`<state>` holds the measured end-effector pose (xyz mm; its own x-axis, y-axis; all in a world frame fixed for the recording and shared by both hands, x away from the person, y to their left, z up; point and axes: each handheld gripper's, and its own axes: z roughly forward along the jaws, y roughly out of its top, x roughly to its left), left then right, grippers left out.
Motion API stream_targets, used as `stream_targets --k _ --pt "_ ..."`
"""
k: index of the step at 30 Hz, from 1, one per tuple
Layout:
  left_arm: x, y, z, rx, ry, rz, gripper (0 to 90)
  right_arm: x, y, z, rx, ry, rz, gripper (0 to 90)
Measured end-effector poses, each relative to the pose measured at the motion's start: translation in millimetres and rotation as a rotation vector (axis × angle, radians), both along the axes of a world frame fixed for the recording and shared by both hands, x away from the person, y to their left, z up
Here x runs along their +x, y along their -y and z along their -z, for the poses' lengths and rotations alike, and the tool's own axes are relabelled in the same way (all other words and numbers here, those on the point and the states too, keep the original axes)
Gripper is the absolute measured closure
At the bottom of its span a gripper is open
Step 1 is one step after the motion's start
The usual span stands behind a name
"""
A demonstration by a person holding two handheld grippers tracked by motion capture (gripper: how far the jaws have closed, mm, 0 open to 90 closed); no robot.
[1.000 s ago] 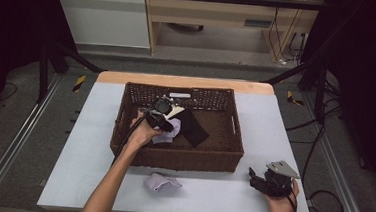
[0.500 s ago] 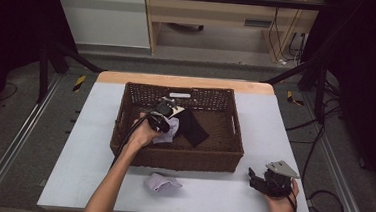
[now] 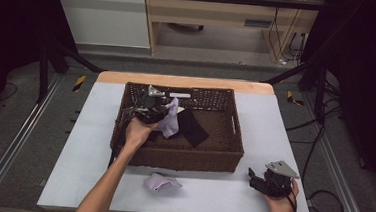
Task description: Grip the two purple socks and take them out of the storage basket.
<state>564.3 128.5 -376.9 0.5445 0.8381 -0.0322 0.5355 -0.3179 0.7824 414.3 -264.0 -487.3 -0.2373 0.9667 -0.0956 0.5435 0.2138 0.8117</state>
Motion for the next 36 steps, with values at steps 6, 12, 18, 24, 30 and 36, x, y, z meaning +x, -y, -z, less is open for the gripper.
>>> stream_targets --k 6,12,18,24,30,36 --pt "-14.3 -7.0 -17.9 -0.087 0.075 0.016 86.1 0.1 0.3 0.0 0.004 -0.002 0.000 19.4" --pt "-33.4 -20.5 -39.2 -0.153 0.151 0.031 86.2 0.3 0.2 0.0 0.000 -0.002 -0.001 19.4" --pt "-54.3 -33.4 -59.1 -0.205 0.219 0.048 86.1 0.5 0.1 0.1 -0.003 -0.003 -0.001 19.4" --pt "-81.9 -40.8 -77.4 -0.262 0.294 0.083 86.1 0.6 0.5 0.1 0.004 -0.003 0.005 18.6" --pt "-103.4 -46.8 -89.2 -0.287 0.334 0.104 86.0 0.1 0.4 0.0 0.003 0.001 0.005 18.6" --pt "-121.8 -54.0 -96.1 -0.304 0.365 0.127 85.9 -0.6 1.8 -0.4 0.012 0.011 0.010 18.5"
